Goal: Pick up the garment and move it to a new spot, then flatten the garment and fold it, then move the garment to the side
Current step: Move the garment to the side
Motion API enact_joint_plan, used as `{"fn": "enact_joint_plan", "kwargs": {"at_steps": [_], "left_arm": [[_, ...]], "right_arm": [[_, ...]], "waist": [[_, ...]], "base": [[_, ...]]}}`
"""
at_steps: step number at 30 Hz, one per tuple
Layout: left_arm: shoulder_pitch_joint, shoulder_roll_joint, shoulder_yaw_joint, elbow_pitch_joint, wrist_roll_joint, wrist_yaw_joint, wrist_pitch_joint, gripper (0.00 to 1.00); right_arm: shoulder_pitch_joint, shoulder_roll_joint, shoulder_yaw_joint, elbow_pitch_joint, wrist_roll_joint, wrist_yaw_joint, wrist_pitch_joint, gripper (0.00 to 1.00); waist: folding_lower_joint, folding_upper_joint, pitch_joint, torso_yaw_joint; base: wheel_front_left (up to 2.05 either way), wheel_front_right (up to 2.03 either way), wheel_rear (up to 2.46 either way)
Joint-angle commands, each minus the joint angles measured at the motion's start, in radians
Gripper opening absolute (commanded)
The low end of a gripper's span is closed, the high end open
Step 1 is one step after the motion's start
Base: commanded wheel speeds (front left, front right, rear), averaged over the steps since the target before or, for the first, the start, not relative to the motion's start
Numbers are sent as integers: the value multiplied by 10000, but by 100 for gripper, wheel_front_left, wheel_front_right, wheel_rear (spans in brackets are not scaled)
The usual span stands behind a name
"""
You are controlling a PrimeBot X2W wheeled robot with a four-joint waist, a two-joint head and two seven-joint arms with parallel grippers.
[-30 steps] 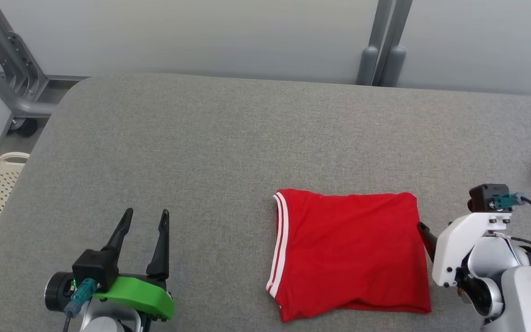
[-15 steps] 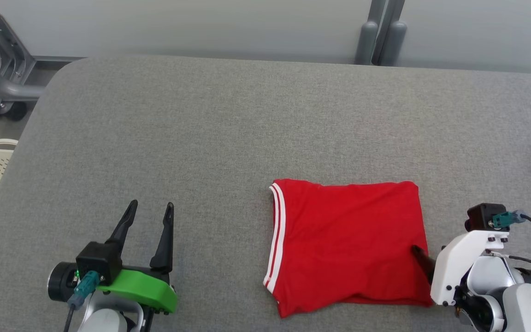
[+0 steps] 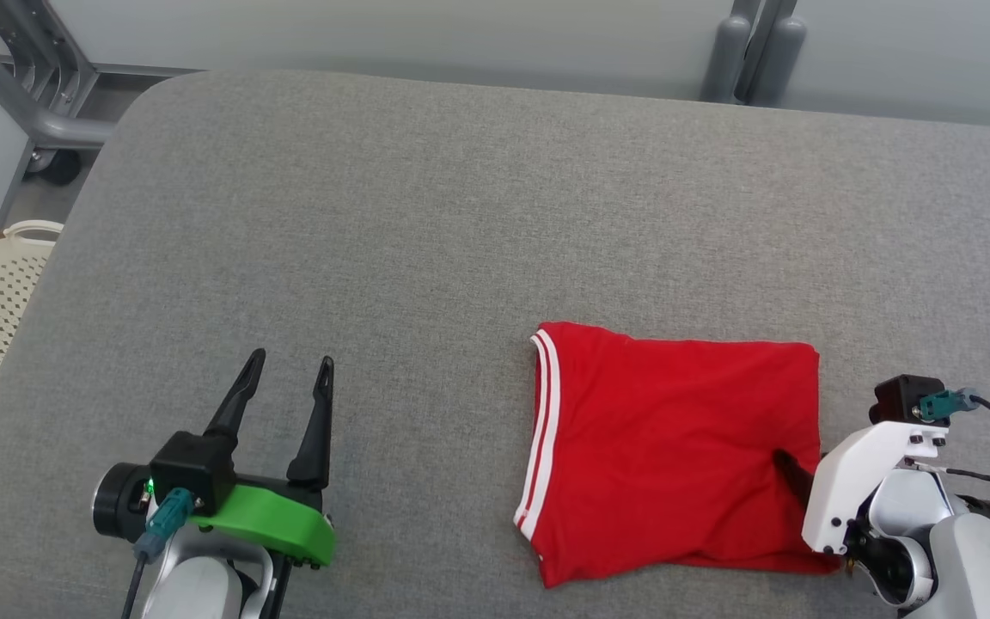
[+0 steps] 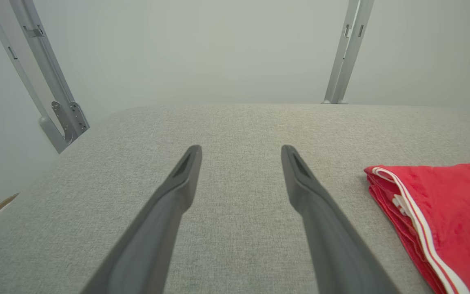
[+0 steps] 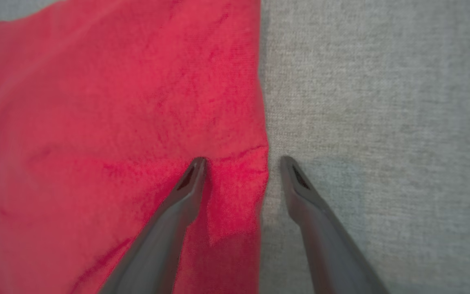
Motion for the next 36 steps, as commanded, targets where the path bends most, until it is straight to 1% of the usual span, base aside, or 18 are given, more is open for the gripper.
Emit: {"fn": "enact_joint_plan", "kwargs": {"at_steps": [1,8,13,16,21,24,26,30,36], "left_arm": [[-31,34,30,-14,58,-39,-31,100],[69,63,144,-2,47,-17,-30,100],[-61,-13,214,-231,45,-2,-29,100],[-162,-43,262,-378,62,24,-30,100],[-199,-58,406,-658,39,83,-27,100],[-278,0,464,-824,68,84,-27,100],[-333,44,552,-961,80,101,-27,100],[-653,74,497,-1147,189,34,-17,100],[-1283,189,387,-1439,532,-5,-17,100]], "right_arm": [[63,124,147,385,22,5,68,0],[-189,82,-1,435,-302,2,-289,0],[-399,19,-318,181,-760,-9,-622,0],[-546,22,-342,-47,-1210,-7,-673,0],[-1034,31,-161,-557,-2099,-6,-285,0],[-1642,-103,-43,-681,-2241,-6,96,0],[-2261,-147,58,-542,-1961,-4,352,0],[-3676,-528,226,75,-1796,-4,729,0],[-5503,-1244,494,778,-2058,-4,634,0]], "waist": [[0,0,5,84],[0,0,-55,114],[0,0,-89,-63],[0,0,-76,-338],[0,0,106,-1120],[0,0,375,-1721],[0,0,606,-2193],[0,0,1202,-2983],[0,0,2083,-3726]], "base": [[0,0,0],[0,0,0],[0,0,0],[0,0,0],[0,0,0],[0,0,0],[0,0,0],[0,0,0],[0,0,0]]}}
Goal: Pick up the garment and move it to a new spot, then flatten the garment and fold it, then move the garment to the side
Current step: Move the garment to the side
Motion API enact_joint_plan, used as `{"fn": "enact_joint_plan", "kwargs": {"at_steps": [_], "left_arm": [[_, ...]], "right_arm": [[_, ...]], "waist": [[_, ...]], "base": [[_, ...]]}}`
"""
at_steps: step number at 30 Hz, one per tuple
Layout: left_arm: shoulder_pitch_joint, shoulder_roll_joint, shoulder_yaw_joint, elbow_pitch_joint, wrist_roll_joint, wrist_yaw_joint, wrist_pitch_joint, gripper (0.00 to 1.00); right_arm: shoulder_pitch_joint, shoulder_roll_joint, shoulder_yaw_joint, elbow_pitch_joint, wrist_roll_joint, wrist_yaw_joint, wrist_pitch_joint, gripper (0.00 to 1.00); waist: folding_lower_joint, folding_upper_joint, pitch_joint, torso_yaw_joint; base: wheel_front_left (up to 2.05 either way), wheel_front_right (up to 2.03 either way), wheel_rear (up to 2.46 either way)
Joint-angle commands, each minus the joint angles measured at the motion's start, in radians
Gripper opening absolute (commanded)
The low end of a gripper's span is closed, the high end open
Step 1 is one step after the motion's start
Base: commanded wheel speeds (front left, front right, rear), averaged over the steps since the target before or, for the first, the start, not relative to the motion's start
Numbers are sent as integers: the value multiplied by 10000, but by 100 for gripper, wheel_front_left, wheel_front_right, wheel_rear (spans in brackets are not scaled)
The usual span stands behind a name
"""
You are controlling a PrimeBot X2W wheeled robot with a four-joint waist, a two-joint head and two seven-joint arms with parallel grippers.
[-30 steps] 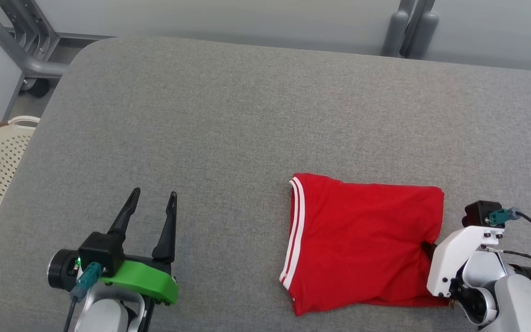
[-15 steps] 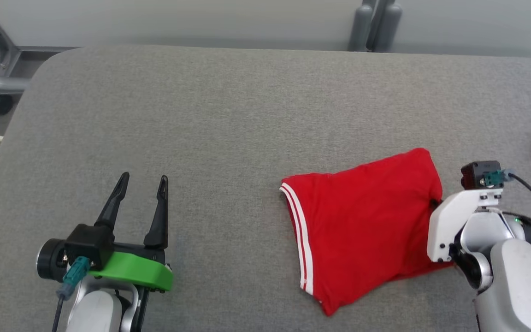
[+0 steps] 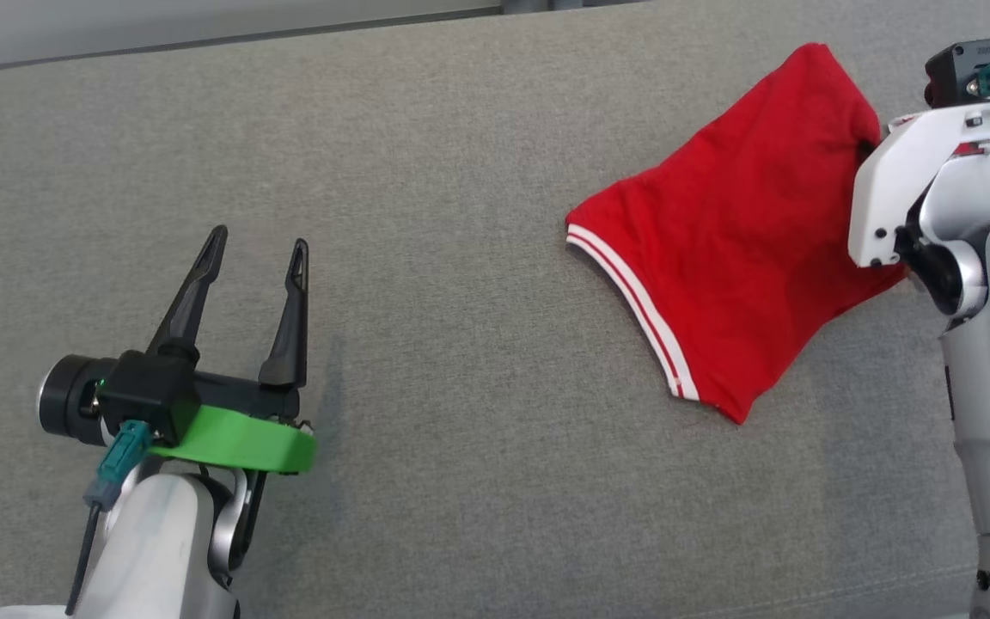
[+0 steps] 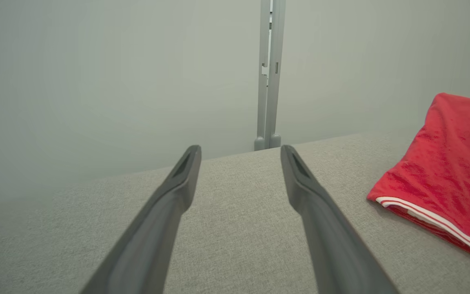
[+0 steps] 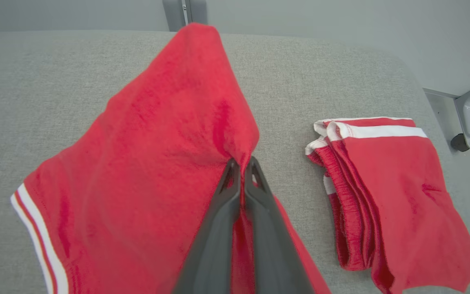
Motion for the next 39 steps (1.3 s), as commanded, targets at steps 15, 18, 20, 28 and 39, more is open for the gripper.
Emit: {"fn": "enact_joint_plan", "kwargs": {"at_steps": [15,18,20,28,39], "left_arm": [[-800,520,-257,-521,278,-147,192,100],[-877,580,-373,-547,294,-184,249,100],[-908,591,-418,-555,297,-200,269,100],[-1179,708,-742,-631,318,-253,365,100],[-1374,987,-1097,-880,666,-213,386,100]], "right_arm": [[-1815,-1554,-92,-696,-129,-16,247,0],[-1870,-1696,-272,-909,-180,-16,399,0],[-1853,-1790,-340,-953,-196,-17,437,0],[-1615,-2530,-1325,-751,-920,-17,186,0],[-1448,-2529,-2865,576,-2253,-17,-828,58]], "waist": [[0,0,2272,-2347],[0,0,2468,-2348],[0,0,2521,-2320],[0,0,2891,-1809],[0,0,3309,-1111]], "base": [[0,0,0],[0,0,0],[0,0,0],[0,0,0],[0,0,0]]}}
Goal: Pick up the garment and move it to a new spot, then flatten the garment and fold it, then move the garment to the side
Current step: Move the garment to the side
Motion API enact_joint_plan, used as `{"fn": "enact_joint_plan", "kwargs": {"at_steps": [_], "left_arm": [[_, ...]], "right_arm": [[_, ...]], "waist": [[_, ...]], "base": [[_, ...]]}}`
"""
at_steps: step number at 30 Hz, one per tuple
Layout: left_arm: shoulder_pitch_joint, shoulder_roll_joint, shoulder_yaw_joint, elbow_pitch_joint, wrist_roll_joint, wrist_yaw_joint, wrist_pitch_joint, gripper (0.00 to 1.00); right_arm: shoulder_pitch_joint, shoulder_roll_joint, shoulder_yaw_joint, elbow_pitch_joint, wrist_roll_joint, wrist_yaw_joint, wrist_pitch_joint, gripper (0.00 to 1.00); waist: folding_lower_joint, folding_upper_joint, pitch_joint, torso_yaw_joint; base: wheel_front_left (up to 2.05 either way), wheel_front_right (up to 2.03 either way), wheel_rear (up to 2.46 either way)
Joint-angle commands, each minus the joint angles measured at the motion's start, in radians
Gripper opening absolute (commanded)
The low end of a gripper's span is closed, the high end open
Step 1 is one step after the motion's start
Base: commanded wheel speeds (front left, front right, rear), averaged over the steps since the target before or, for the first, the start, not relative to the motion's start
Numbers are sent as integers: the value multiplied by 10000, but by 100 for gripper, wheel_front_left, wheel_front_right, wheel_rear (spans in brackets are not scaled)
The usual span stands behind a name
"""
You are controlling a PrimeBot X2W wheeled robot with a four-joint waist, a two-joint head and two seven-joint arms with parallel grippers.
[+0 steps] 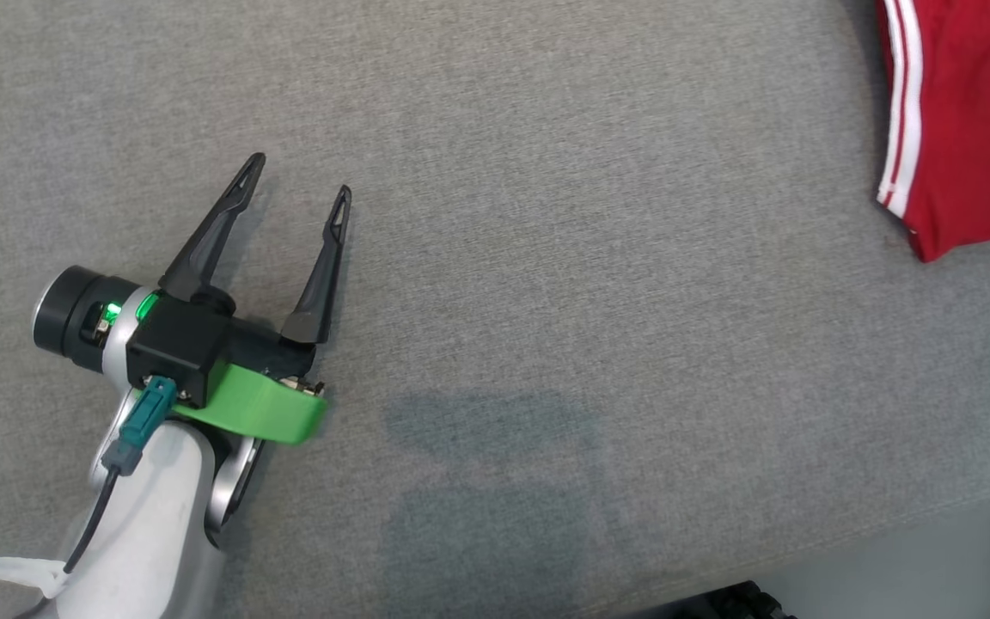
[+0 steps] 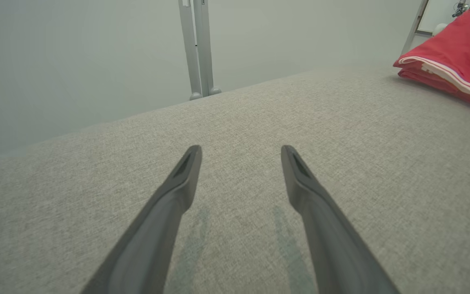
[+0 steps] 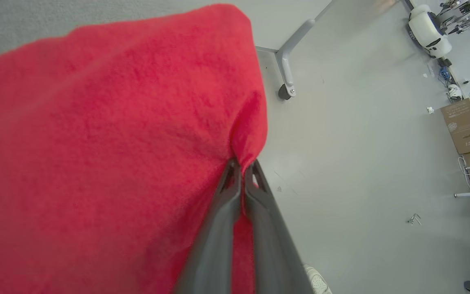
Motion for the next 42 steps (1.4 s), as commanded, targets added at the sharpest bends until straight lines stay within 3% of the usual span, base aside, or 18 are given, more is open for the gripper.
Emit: {"fn": "enact_joint_plan", "kwargs": {"at_steps": [1,5,11,19,31,38,42], "left_arm": [[-169,77,6,-61,39,65,-39,100],[-117,146,-55,-224,180,172,-91,100],[58,7,90,-319,-124,334,-144,100],[486,-381,442,-24,-964,466,-284,100],[1388,-811,1456,867,-1802,1214,-398,100],[2264,-925,2207,1392,-2354,1955,-112,100],[2794,-914,2375,1561,-2625,2090,96,100]], "right_arm": [[79,-67,-124,90,-188,-19,-171,100],[59,22,-318,440,-705,-19,-749,100],[-107,-81,409,691,-1045,-19,-2177,100],[223,-95,1858,742,-124,-19,-4442,100],[1783,1642,2542,-106,3201,-19,-6873,100],[3288,2299,3132,-763,3888,-18,-7531,100],[4184,2789,3027,-1176,3981,-16,-7869,100]], "waist": [[-1,-1,153,186],[-1,-1,148,254],[-1,-1,-116,252],[-1,-1,-980,384],[-1,-1,-2903,858],[-1,-1,-4216,1188],[-1,-1,-4857,1403]], "base": [[0,0,0],[0,0,0],[0,0,0],[0,0,0],[0,0,0],[0,0,0],[0,0,0]]}}
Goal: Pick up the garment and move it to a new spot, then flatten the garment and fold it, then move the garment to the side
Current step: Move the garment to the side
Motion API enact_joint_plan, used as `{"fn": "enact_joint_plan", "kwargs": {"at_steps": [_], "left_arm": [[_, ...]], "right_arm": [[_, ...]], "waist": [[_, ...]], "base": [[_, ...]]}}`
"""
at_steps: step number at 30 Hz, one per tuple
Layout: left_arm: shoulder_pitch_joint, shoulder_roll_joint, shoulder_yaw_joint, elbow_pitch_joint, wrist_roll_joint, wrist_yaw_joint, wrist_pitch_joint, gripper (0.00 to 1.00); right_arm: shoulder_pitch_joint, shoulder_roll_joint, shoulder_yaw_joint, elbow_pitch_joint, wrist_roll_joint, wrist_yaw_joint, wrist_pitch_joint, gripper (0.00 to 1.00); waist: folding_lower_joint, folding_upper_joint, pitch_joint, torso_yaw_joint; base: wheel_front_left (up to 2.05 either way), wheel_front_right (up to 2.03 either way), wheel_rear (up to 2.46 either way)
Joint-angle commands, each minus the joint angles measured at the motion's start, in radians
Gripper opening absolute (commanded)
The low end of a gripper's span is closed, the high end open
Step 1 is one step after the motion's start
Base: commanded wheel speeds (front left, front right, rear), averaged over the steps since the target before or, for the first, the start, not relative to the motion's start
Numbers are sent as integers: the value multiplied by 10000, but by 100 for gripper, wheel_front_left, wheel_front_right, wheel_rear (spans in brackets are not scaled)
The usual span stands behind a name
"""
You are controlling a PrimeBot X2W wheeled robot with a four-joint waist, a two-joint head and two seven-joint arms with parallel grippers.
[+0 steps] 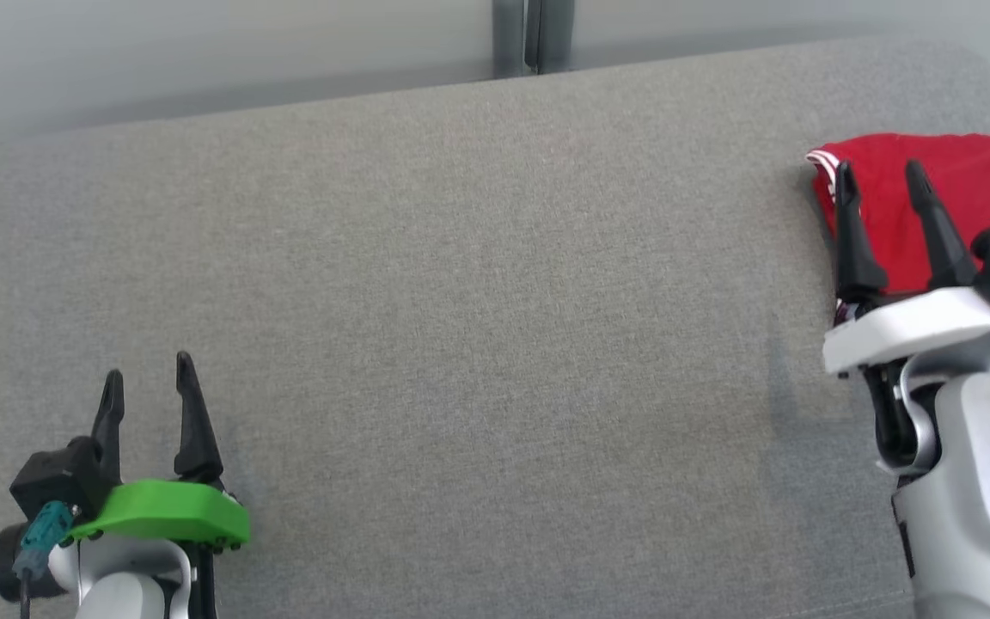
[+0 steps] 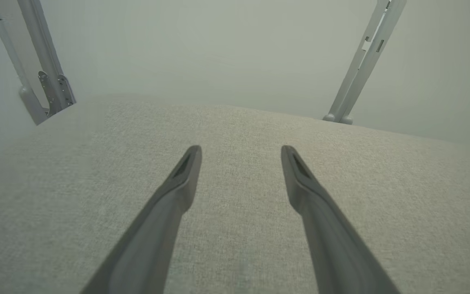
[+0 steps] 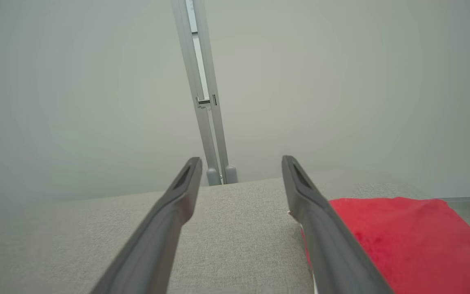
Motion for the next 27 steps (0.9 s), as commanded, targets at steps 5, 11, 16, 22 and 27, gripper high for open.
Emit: {"fn": "enact_joint_plan", "kwargs": {"at_steps": [5,11,16,22,27], "left_arm": [[875,65,-33,53,-284,-127,169,100],[1345,161,-233,127,-379,-574,28,100],[1455,330,-537,204,-104,-943,-220,100],[1561,334,-751,293,343,-1199,-474,100],[1665,209,-761,416,468,-1263,-545,100]], "right_arm": [[1385,672,-211,-514,155,-9,-156,100],[2524,922,255,-815,297,-9,107,100],[3182,960,601,-806,398,-9,203,100],[3664,978,734,-615,222,-9,186,100],[3955,977,671,-477,174,-9,75,100]], "waist": [[1,0,-1516,641],[1,0,-1839,832],[1,0,-1913,973],[1,0,-1959,1107],[1,0,-2021,1177]], "base": [[0,0,0],[0,0,0],[0,0,0],[0,0,0],[0,0,0]]}}
